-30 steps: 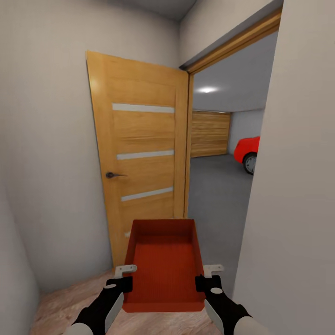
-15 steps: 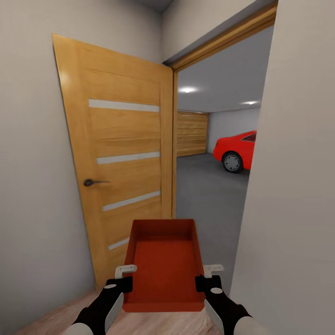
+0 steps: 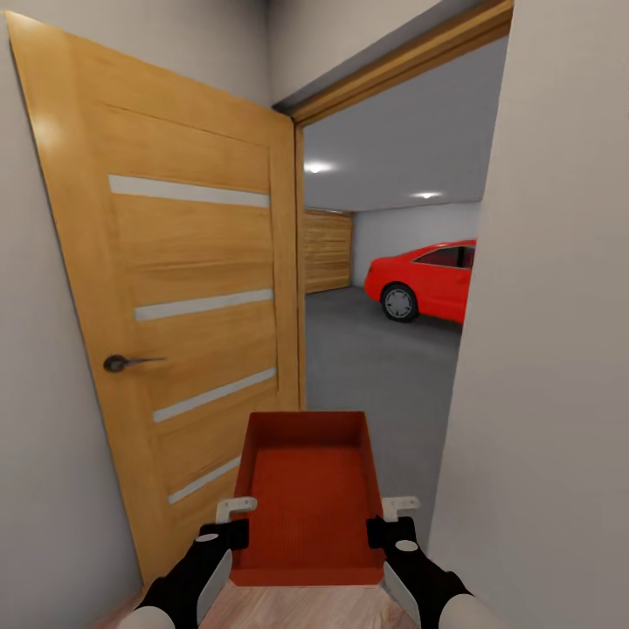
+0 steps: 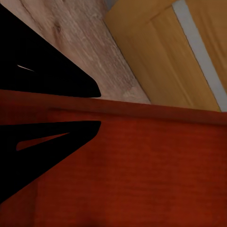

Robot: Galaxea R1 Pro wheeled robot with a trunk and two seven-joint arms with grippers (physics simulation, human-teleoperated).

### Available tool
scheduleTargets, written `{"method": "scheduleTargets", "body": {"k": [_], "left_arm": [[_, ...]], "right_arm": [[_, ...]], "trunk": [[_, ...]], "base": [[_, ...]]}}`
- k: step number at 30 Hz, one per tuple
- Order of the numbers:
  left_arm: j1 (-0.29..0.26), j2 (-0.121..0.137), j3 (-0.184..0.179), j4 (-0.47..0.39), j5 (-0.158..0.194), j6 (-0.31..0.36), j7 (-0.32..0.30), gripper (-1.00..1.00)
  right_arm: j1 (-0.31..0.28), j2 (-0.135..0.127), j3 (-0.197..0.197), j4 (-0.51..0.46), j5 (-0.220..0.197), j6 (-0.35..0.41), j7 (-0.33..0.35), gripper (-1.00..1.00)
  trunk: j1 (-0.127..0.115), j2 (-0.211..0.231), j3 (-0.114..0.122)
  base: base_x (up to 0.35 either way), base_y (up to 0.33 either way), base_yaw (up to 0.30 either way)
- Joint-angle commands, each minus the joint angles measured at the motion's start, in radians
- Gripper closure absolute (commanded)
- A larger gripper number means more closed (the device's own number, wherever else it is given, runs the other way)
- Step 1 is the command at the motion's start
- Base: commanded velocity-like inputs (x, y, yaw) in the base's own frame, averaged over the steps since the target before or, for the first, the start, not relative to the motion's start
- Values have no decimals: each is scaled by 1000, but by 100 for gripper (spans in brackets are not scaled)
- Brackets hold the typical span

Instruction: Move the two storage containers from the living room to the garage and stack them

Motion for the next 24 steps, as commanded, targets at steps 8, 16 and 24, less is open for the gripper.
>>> {"method": "scheduleTargets", "body": {"k": [8, 16, 24], "left_arm": [[1, 0, 18, -3, 65, 8, 3, 100], [1, 0, 18, -2, 65, 8, 4, 100], [1, 0, 18, -2, 65, 8, 3, 100]], "right_arm": [[-2, 1, -31, -2, 5, -55, -11, 100], [-2, 1, -31, -2, 4, -55, -11, 100], [-2, 1, -30, -2, 5, -54, -11, 100]], "trunk": [[1, -1, -1], [1, -1, -1], [1, -1, -1]], "base": [[96, 71, -286], [15, 13, -287], [219, 194, -276]]}}
